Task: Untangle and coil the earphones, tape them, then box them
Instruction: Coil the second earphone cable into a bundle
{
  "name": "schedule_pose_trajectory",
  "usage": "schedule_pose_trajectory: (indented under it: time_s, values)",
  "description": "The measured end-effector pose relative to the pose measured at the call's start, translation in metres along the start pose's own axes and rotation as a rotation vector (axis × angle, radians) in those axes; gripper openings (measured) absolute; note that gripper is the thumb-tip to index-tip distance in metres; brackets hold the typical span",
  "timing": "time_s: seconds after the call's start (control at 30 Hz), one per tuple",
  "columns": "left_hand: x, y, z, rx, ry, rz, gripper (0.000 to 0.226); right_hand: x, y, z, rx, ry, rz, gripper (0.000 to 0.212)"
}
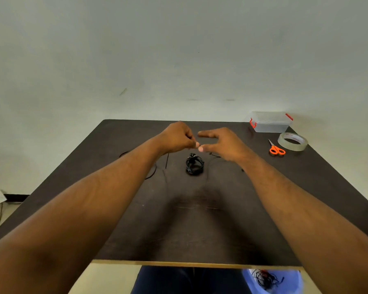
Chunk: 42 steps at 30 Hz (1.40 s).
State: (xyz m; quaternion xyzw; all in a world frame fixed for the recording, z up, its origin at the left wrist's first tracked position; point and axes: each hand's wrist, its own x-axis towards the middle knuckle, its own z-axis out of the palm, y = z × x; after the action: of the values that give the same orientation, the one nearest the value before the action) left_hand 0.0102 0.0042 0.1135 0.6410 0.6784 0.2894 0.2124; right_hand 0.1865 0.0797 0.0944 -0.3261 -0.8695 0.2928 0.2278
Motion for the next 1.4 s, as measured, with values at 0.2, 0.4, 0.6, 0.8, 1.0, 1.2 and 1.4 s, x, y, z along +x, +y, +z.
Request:
schedule_pose_trajectory:
  time_s: [0.2,0.4,0.6,0.8,1.0,1.2,1.4]
  values:
    - [-0.004,0.013,-0.006,-0.147,0.022,-0.063,0.025,0.002,0.005,-0.001,-0.083,0.148,-0.076,0.006]
    - [-0.016,-0.001,-0.036,-0.103,0.02,-0.087,0.031,-0.018,0.053,-0.023,-0.4,0.287,-0.141,0.006]
    - [-0.036,-0.038,-0.081,-0.005,0.036,-0.073,0.024,-0.042,0.096,-0.062,-0.593,0.35,-0.14,0.006]
    - [-0.036,-0.044,-0.09,0.031,0.107,-0.049,0.018,-0.039,0.094,-0.069,-0.642,0.341,-0.162,0.007]
    - [-0.035,-0.043,-0.08,0.014,0.105,-0.033,0.027,-0.037,0.106,-0.064,-0.595,0.259,-0.056,0.008]
    - [-0.028,-0.018,-0.056,-0.035,0.056,0.031,0.028,-0.048,0.078,-0.063,-0.2,0.222,0.173,0.027]
    - [-0.02,0.02,-0.034,-0.088,-0.082,0.105,0.035,-0.036,-0.017,-0.041,0.019,0.067,-0.037,0.041]
